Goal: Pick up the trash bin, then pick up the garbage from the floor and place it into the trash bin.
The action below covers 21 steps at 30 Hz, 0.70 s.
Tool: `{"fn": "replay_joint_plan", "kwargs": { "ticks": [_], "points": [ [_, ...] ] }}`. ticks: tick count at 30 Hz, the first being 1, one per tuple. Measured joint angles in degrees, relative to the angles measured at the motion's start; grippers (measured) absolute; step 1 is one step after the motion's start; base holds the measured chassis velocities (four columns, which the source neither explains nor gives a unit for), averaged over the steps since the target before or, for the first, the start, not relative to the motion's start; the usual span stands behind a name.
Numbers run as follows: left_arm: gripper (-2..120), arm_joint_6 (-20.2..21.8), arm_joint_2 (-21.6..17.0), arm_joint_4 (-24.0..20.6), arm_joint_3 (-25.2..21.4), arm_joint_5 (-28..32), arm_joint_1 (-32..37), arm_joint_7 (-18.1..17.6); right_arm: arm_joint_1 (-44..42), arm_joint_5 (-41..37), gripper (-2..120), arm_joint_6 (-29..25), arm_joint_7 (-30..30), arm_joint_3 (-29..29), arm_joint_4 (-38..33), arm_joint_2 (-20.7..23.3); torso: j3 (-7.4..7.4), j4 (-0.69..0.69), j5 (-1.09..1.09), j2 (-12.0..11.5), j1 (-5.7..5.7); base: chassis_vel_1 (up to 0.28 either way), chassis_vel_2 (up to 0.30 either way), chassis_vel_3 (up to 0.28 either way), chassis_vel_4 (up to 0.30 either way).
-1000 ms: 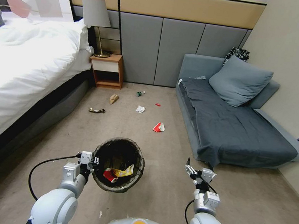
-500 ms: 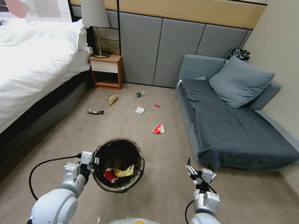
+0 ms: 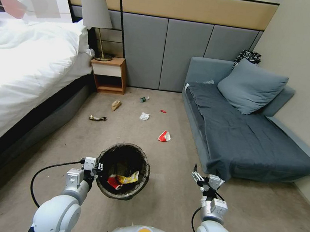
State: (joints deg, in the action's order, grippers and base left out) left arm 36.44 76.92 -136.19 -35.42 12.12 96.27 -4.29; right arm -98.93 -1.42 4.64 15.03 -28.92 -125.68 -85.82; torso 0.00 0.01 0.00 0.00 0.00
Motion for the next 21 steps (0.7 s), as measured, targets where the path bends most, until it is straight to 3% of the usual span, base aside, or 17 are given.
{"fn": "replay_joint_plan", "kwargs": {
  "ticks": [21],
  "points": [
    [1, 0.0, -0.2, 0.8, 0.2, -0.2, -0.3, 0.2, 0.7, -0.2, 100, 0.2, 0.2, 0.2, 1.0, 0.6, 0.0, 0.0, -0.01, 0.0, 0.0, -0.091, 0.093, 0.091, -0.095]
  ]
}}
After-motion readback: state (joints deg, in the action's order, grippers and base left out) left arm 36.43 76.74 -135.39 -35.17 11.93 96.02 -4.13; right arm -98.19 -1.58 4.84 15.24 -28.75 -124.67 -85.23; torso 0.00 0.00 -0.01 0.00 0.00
